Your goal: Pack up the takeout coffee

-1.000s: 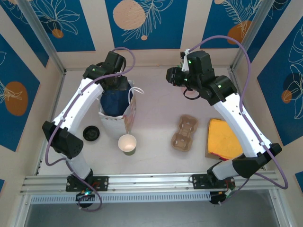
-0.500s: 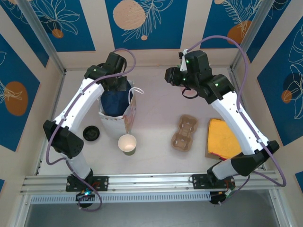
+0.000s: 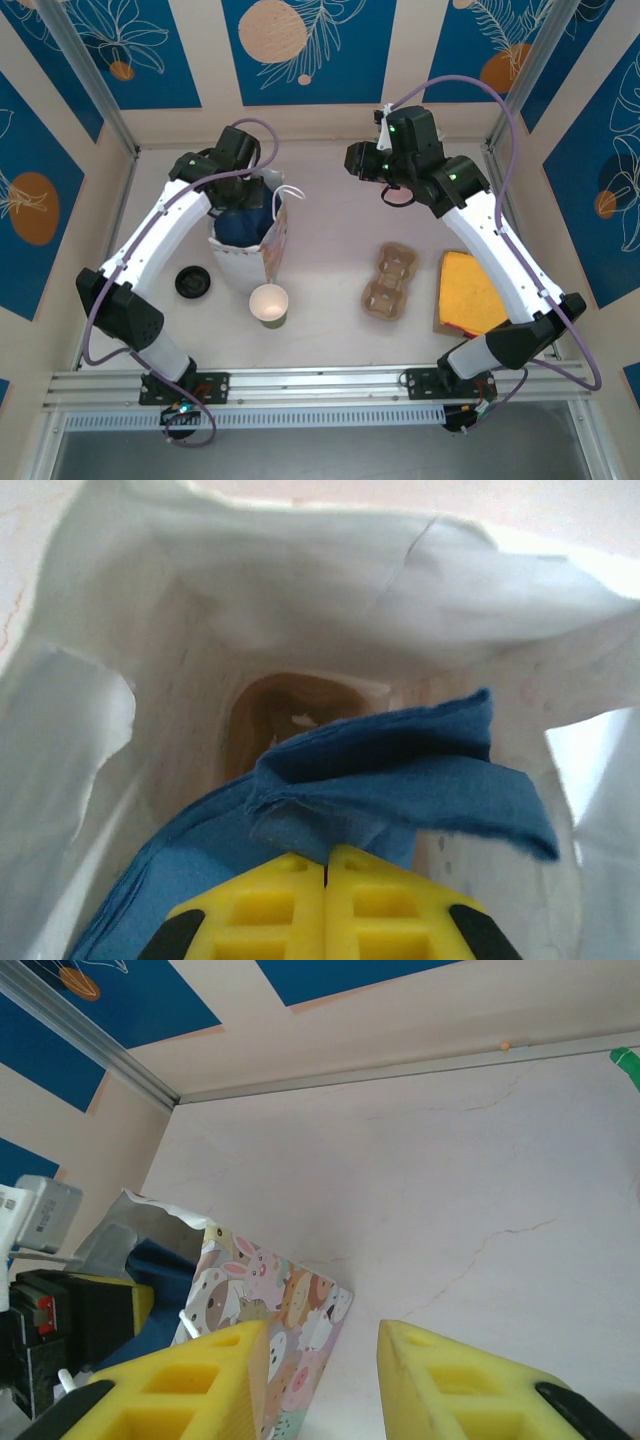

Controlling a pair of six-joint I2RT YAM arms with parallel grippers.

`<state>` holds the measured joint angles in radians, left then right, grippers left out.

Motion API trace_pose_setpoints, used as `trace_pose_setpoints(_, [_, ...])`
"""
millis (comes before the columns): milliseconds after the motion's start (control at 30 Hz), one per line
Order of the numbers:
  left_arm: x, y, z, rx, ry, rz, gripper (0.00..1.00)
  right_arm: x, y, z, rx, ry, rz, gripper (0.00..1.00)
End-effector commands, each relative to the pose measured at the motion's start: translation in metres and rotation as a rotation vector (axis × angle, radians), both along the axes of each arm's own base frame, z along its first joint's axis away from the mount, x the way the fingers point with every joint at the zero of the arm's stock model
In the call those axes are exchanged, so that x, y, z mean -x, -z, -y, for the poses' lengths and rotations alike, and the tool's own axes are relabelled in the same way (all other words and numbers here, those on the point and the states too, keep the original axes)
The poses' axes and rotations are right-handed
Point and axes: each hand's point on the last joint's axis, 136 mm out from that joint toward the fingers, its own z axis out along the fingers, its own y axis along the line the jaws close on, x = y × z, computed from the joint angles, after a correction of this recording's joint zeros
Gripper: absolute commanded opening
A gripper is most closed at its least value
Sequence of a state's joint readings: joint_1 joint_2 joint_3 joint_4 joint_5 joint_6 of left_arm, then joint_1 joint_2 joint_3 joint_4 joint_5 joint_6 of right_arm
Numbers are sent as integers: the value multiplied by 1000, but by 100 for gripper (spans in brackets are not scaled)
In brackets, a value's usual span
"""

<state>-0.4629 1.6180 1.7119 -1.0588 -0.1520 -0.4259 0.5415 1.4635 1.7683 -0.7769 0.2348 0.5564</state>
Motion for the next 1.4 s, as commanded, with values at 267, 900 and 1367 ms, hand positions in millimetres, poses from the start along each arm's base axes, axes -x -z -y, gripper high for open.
trace_pose_setpoints(267, [4,-25,2,31,3,31,35,3,-3,-3,-25,-8,-6,35])
trace_pose_setpoints(900, [-24,-72,22,92,79,172,42,6,0,-2,-17,-5,-9,35])
trace_pose_setpoints(1367, [-40,-126,6,80,56,330,70,12,4,21,13,51,-7,41])
